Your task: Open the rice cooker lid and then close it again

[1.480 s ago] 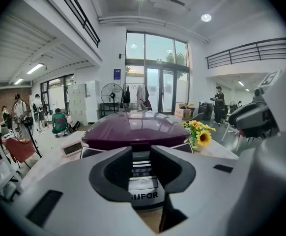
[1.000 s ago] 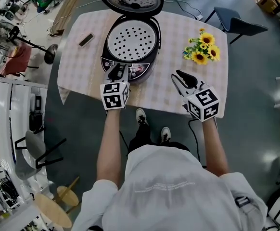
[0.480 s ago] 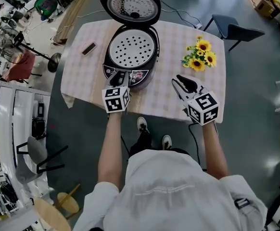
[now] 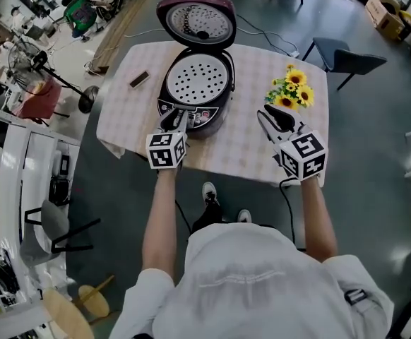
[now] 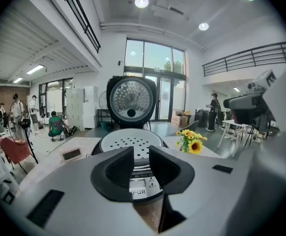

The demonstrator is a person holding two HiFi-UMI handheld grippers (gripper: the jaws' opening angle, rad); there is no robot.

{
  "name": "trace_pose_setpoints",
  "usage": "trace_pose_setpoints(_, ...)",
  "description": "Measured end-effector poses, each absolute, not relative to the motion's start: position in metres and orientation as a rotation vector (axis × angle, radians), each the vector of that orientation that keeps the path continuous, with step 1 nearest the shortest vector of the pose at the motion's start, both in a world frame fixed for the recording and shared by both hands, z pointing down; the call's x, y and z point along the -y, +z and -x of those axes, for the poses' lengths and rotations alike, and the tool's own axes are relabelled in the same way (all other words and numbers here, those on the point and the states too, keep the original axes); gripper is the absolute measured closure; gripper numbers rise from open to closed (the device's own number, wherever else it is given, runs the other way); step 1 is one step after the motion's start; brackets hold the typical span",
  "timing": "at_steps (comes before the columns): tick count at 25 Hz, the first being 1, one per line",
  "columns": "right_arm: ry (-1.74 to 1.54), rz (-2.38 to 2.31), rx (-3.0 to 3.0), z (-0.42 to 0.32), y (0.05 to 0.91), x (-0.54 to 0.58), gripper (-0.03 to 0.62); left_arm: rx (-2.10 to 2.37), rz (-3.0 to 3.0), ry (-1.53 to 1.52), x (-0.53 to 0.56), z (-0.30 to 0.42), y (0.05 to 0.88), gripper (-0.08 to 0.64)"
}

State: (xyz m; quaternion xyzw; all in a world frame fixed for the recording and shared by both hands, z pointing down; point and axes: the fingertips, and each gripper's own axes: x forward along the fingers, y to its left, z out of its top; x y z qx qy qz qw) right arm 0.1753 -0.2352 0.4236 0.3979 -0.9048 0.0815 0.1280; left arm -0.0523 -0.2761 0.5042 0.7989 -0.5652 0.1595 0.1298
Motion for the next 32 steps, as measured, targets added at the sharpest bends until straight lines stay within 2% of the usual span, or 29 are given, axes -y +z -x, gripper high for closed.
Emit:
trace_pose_setpoints(10,0.076,-1.168,2.678,-0.181,0.382,0.223,0.495,1.788,-2.469,0.301,0.218,0.056,0.409,0.508)
trace_pose_setpoints(13,0.037,-1.162,2.696,-0.180,0.374,0.216,0.500,1.833,-2.470,0.285,0.199,0.058,0.395,0.545)
trace_pose_setpoints(32,-0.018,-1.145,2.712,-0.186,0.365,0.208,0.523,1.829,-2.477,0.356,0.157,0.047,0.383,0.543)
